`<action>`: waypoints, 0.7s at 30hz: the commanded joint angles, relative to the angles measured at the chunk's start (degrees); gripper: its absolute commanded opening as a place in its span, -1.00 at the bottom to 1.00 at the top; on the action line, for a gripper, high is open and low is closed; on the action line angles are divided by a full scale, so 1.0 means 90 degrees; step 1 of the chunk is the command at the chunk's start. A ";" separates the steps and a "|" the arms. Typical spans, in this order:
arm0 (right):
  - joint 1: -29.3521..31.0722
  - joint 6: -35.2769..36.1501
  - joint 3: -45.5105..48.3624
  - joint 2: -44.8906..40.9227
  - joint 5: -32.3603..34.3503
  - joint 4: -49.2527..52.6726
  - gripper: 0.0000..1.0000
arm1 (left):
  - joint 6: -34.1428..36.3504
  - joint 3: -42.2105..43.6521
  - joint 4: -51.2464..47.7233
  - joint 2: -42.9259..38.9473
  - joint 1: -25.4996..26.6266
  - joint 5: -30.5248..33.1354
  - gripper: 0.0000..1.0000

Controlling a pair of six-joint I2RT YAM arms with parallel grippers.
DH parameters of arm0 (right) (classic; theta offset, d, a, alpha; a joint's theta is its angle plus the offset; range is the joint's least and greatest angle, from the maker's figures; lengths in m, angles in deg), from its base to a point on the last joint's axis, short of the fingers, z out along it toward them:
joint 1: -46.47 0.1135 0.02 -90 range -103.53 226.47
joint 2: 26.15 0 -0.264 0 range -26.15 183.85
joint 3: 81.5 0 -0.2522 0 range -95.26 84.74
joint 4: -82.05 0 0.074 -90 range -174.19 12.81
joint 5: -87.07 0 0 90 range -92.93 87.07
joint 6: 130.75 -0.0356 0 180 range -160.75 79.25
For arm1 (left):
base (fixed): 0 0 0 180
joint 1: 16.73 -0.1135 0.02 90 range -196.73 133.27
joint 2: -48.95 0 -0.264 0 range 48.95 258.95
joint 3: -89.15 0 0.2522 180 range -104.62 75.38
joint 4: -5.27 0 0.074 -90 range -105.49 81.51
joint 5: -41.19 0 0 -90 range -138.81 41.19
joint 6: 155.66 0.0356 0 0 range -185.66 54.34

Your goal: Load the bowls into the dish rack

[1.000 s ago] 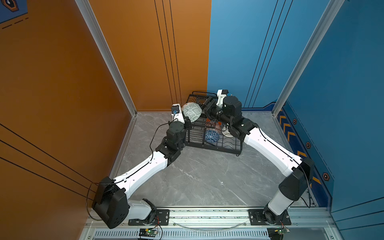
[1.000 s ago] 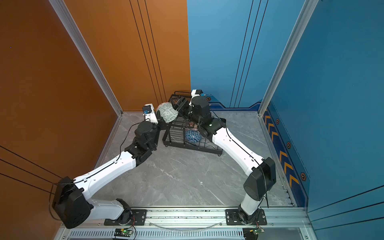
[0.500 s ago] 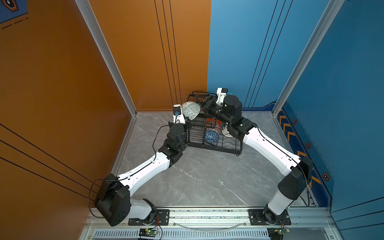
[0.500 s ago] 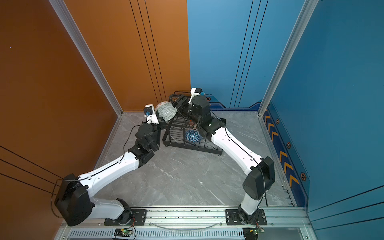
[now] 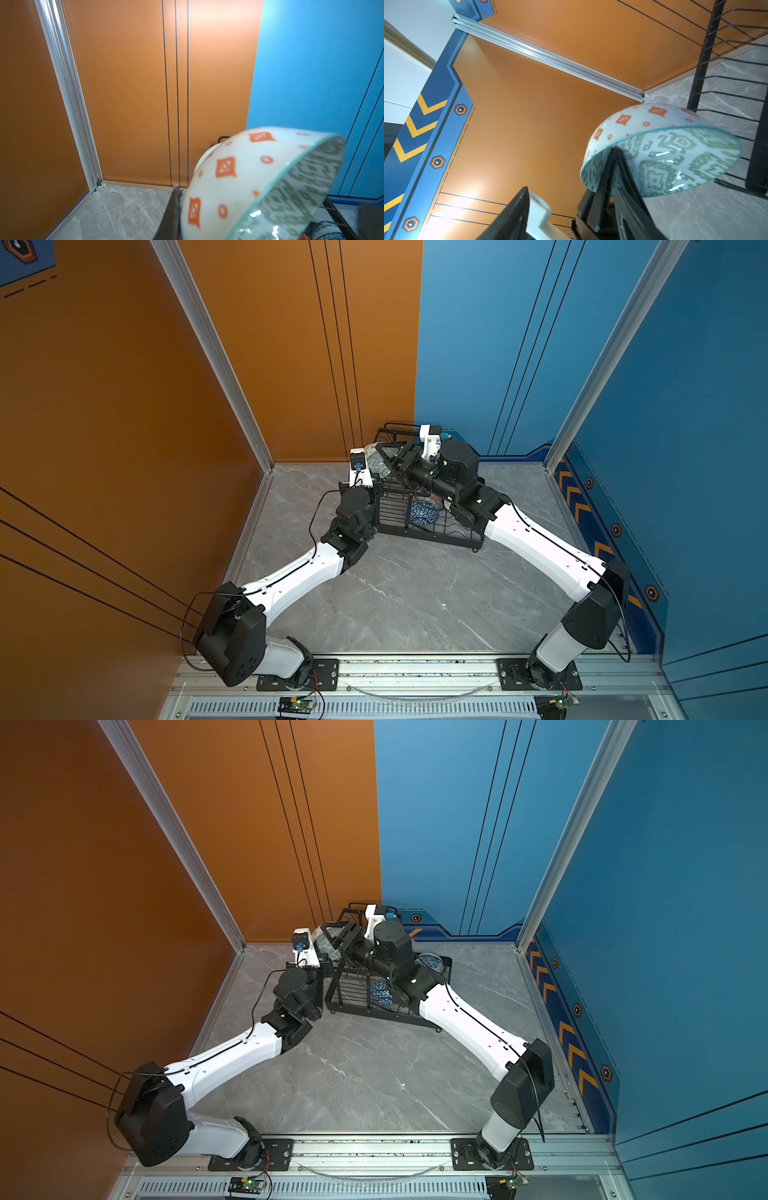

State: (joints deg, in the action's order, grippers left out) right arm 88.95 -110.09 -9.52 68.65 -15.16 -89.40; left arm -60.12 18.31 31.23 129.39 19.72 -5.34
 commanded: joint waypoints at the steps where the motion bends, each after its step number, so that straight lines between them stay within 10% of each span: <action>1: -0.0072 -0.0035 0.0027 -0.0107 -0.0096 -0.0141 0.27 | 0.0108 -0.0118 0.0598 -0.0037 -0.0003 0.0000 -1.00; 21: -0.0196 -0.0275 -0.0793 0.0728 -0.0167 -0.0092 -0.21 | 0.0378 0.0464 0.1246 -0.0188 0.0222 -0.0049 -1.00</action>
State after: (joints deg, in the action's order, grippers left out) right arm 87.29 -112.10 -14.40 74.97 -16.03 -89.25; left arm -58.04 22.15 37.39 129.33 20.83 -5.32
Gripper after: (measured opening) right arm 0.404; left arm 0.124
